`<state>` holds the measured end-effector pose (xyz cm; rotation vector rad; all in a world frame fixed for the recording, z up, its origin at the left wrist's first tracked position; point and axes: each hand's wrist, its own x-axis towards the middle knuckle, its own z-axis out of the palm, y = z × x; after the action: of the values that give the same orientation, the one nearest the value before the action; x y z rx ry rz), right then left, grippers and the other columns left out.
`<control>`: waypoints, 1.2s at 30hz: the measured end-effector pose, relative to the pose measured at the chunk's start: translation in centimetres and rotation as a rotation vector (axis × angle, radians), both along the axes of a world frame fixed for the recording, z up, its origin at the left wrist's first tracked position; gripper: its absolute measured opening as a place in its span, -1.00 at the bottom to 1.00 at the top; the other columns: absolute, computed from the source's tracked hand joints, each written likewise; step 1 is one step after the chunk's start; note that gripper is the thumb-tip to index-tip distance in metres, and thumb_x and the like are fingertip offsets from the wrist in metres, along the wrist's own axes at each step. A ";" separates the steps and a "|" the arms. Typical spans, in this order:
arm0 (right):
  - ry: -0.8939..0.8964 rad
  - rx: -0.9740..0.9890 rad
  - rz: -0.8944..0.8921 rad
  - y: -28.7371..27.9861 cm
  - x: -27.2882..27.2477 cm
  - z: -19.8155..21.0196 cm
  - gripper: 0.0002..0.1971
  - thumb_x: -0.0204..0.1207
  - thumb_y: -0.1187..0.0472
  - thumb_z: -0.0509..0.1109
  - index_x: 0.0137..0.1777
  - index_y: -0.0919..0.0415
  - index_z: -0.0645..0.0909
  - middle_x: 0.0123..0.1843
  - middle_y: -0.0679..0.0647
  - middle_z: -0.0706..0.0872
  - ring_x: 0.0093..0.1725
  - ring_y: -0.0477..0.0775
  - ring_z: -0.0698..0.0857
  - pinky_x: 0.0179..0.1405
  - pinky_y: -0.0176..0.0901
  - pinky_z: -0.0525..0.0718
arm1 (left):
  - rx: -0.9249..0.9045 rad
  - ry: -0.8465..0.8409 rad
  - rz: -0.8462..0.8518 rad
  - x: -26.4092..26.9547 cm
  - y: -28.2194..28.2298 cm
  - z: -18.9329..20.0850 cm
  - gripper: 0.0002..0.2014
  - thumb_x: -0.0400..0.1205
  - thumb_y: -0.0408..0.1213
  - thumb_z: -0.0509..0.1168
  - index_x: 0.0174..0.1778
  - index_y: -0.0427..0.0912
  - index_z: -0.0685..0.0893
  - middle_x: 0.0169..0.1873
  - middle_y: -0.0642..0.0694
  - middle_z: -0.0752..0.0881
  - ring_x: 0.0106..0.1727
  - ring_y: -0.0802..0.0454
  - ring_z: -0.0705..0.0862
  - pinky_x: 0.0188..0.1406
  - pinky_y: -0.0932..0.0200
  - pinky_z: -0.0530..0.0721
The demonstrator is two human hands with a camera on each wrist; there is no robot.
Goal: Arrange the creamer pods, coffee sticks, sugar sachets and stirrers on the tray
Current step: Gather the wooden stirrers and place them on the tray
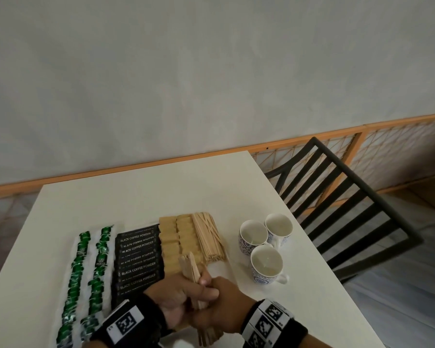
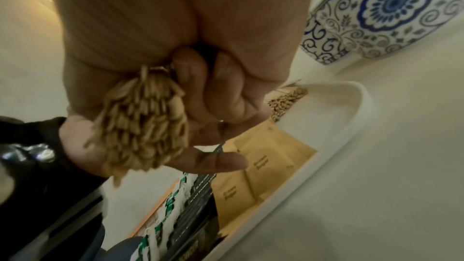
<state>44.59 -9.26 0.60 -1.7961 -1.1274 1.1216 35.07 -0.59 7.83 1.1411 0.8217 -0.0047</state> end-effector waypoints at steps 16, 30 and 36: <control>-0.646 -0.457 -0.156 2.4 3.6 -3.5 -0.50 0.44 -0.20 0.34 0.12 0.22 0.64 0.01 0.14 0.72 0.00 0.16 0.71 -0.19 -0.19 0.54 | 0.265 0.140 0.062 -0.6 4.6 -7.4 -0.71 0.60 -0.45 0.34 0.19 -0.09 0.56 -0.08 -0.18 0.68 -0.15 -0.02 0.65 -0.22 0.16 0.59; -0.684 -0.497 -0.111 3.3 2.9 -4.6 -0.67 0.42 0.00 0.43 0.13 0.13 0.61 0.03 0.10 0.75 0.06 0.12 0.76 -0.25 -0.21 0.50 | 0.613 0.148 -0.274 0.5 2.9 -8.4 -0.64 0.66 -0.46 0.23 0.25 0.08 0.56 0.12 0.21 0.63 0.09 0.43 0.55 -0.09 0.67 0.46; -0.706 -0.517 -0.031 3.4 3.2 -4.2 -0.67 0.44 -0.05 0.35 0.07 0.15 0.61 -0.01 0.14 0.73 0.02 0.15 0.75 -0.23 -0.18 0.51 | 0.740 0.188 -0.385 1.2 2.8 -9.1 -0.56 0.66 -0.35 0.26 0.46 0.06 0.50 0.38 0.11 0.55 0.34 0.22 0.53 0.39 0.31 0.45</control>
<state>47.80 -5.88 -3.61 -2.7402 -1.2508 0.8126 36.25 2.19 -1.27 2.0119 0.7738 -0.1390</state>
